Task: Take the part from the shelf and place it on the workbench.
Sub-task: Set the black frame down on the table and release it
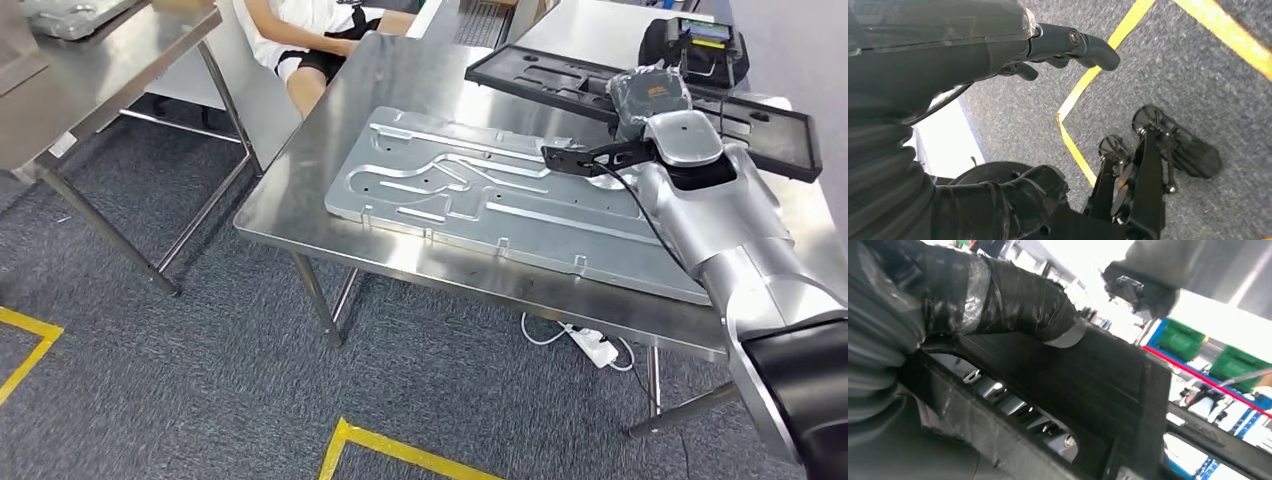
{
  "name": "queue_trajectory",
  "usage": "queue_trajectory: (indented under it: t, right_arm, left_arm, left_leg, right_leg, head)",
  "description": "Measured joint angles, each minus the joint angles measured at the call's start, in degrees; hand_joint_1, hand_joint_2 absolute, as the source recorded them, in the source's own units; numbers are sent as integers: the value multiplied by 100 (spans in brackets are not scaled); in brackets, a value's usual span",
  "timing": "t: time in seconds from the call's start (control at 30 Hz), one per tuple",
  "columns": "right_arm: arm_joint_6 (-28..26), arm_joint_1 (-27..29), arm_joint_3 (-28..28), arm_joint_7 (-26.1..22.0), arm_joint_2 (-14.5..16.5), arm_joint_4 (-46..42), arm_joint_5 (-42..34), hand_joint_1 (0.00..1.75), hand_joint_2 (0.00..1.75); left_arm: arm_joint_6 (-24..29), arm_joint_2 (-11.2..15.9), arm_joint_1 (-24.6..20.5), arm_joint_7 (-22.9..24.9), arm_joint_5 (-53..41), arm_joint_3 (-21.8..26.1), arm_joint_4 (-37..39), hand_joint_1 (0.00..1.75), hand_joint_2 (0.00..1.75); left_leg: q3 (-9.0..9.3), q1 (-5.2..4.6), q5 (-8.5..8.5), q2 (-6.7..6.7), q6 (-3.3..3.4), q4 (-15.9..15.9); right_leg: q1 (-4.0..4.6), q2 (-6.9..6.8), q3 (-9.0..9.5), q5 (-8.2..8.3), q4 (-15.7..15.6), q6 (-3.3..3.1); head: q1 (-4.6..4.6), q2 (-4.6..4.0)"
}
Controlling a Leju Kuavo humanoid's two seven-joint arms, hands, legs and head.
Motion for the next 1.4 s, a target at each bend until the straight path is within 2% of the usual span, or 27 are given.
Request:
queue_trajectory:
  t: [0.07,0.1,0.17,0.2,0.23,0.27,0.33,0.37,0.4,0.47,0.57,0.6,0.67,0.73,0.77,0.8,0.87,0.9,0.93,1.03,1.1,1.2,1.23,1.27,1.3,1.33,1.4]
  right_arm:
    - [-61,80,-84,23,-12,-14,-55,175,175]
    - [-92,125,-126,34,-26,-19,-58,175,175]
    - [-136,230,-190,50,-67,-14,-47,175,175]
    - [-141,291,-211,54,-85,-10,-43,175,175]
    - [-141,350,-225,56,-97,-8,-43,175,175]
    - [-141,393,-235,56,-101,-7,-43,175,175]
    - [-142,436,-254,57,-105,-5,-41,175,175]
    - [-148,440,-266,58,-109,0,-38,175,175]
    - [-156,446,-276,61,-114,7,-34,175,175]
    - [-179,486,-287,73,-119,18,-29,175,175]
    - [-203,554,-291,85,-113,9,-29,175,175]
    - [-213,558,-296,86,-111,4,-29,175,175]
    - [-228,578,-318,84,-104,4,-41,175,175]
    - [-243,657,-361,62,-86,4,-85,175,175]
    - [-254,714,-382,49,-72,4,-113,175,175]
    - [-266,770,-403,42,-59,4,-133,175,175]
    - [-299,869,-435,40,-32,10,-150,175,175]
    - [-320,913,-451,40,-21,18,-149,175,175]
    - [-344,970,-467,40,-13,28,-147,175,175]
    - [-425,1202,-505,28,-4,63,-148,175,175]
    - [-499,1325,-523,4,9,85,-168,175,175]
    - [-569,1465,-580,-10,17,139,-199,175,175]
    - [-572,1532,-599,-10,16,155,-204,175,175]
    - [-572,1602,-610,-9,14,163,-206,175,175]
    - [-571,1664,-617,-9,10,168,-204,175,175]
    - [-570,1712,-623,-9,3,168,-197,175,175]
    - [-559,1754,-638,-11,-16,167,-157,175,175]
  left_arm:
    - [-7,-1,0,2,2,2,0,0,175]
    - [-9,-2,2,2,3,3,0,0,175]
    - [-10,-2,4,2,10,4,0,0,175]
    - [-12,-2,7,2,13,5,0,0,175]
    - [-13,-2,9,2,14,5,0,0,175]
    - [-15,-2,12,4,14,7,0,0,175]
    - [-17,-8,21,10,14,11,0,0,175]
    - [-16,-11,17,14,15,15,0,0,175]
    - [-14,-13,12,16,15,19,0,0,175]
    - [-9,-13,-4,17,16,23,0,0,175]
    - [-7,-10,-15,14,16,26,-1,0,175]
    - [-7,-9,-16,11,16,27,-1,0,175]
    - [-6,-6,-8,7,17,29,-1,0,175]
    - [-3,-3,3,7,18,31,-1,0,175]
    - [-1,-2,7,8,19,31,0,0,175]
    - [0,1,11,9,18,32,0,0,175]
    - [2,20,19,13,15,33,-1,0,175]
    - [2,32,19,15,10,33,-1,0,175]
    - [2,42,16,17,4,33,-1,0,175]
    - [3,48,-2,19,-8,33,-1,0,175]
    - [12,51,-2,9,-7,34,-2,0,175]
    - [-7,60,0,-102,19,35,-2,0,175]
    - [-29,62,2,-170,32,35,-2,0,175]
    - [-55,63,5,-239,44,35,-2,0,175]
    - [-80,63,7,-307,52,35,-2,0,175]
    - [-104,63,8,-365,57,35,-1,0,175]
    - [-137,62,10,-445,72,35,-1,0,175]
  left_leg:
    - [87,26,-14,0,42,-89]
    - [137,39,-27,-1,64,-124]
    - [216,40,-83,-18,96,-140]
    - [255,42,-119,-29,99,-138]
    - [300,44,-162,-37,93,-132]
    - [353,48,-210,-40,79,-121]
    - [456,56,-324,-39,36,-95]
    - [492,52,-374,-39,6,-77]
    - [504,47,-410,-39,-23,-68]
    - [517,38,-446,-37,-79,-78]
    - [507,43,-571,-23,-166,49]
    - [401,46,-675,-21,-185,280]
    - [-45,49,-939,-20,-196,1061]
    - [-478,49,-993,-20,-190,1642]
    - [-551,47,-849,-20,-173,1626]
    - [-516,39,-601,-20,-144,1386]
    - [-275,-1,-72,-21,-49,622]
    - [-155,-22,59,-23,-10,301]
    - [-84,-38,93,-25,15,118]
    - [11,-21,18,-35,40,-37]
    - [112,17,12,-33,66,-141]
    - [214,31,-41,-36,104,-183]
    - [245,36,-71,-42,105,-179]
    - [279,44,-105,-48,95,-171]
    - [313,55,-145,-53,77,-152]
    - [344,66,-192,-56,51,-123]
    - [364,70,-280,-57,-18,-52]
  right_leg:
    - [-15,-16,-67,-97,174,68]
    - [-33,-23,-196,-200,426,104]
    - [-76,-31,-647,-438,1187,172]
    - [-99,-32,-870,-477,1488,198]
    - [-122,-33,-1021,-408,1616,220]
    - [-143,-37,-1056,-208,1500,236]
    - [-171,-59,-866,347,797,252]
    - [-159,-69,-735,535,451,246]
    - [-140,-76,-636,603,216,218]
    - [-90,-70,-562,533,82,136]
    - [-119,-57,-464,450,33,-3]
    - [-130,-59,-413,424,19,-51]
    - [-107,-67,-335,358,15,-124]
    - [-70,-55,-256,287,16,-154]
    - [-53,-43,-205,247,18,-157]
    - [-37,-32,-146,202,21,-156]
    - [-12,-19,-49,108,31,-138]
    - [-1,-15,-30,69,40,-120]
    - [0,-16,-28,46,42,-97]
    - [1,-25,-16,7,12,-18]
    - [-4,-33,-95,-115,212,33]
    - [-77,-36,-689,-478,1247,116]
    - [-106,-38,-878,-497,1502,146]
    - [-135,-42,-969,-399,1545,173]
    - [-165,-48,-952,-192,1367,198]
    - [-192,-58,-843,80,1012,221]
    - [-193,-64,-585,399,348,230]
  head:
    - [4,-1]
    - [4,-1]
    - [7,0]
    - [7,0]
    - [7,0]
    - [7,0]
    - [7,-1]
    - [7,-1]
    - [7,-2]
    - [2,-1]
    - [-3,-1]
    - [-4,-1]
    - [-8,-1]
    - [-8,-1]
    - [-8,-1]
    - [-8,-1]
    - [-6,-2]
    - [-5,-1]
    - [-4,-1]
    - [-4,0]
    - [-2,0]
    - [0,-1]
    - [0,-1]
    - [0,-1]
    - [0,-1]
    - [0,-1]
    - [1,-1]
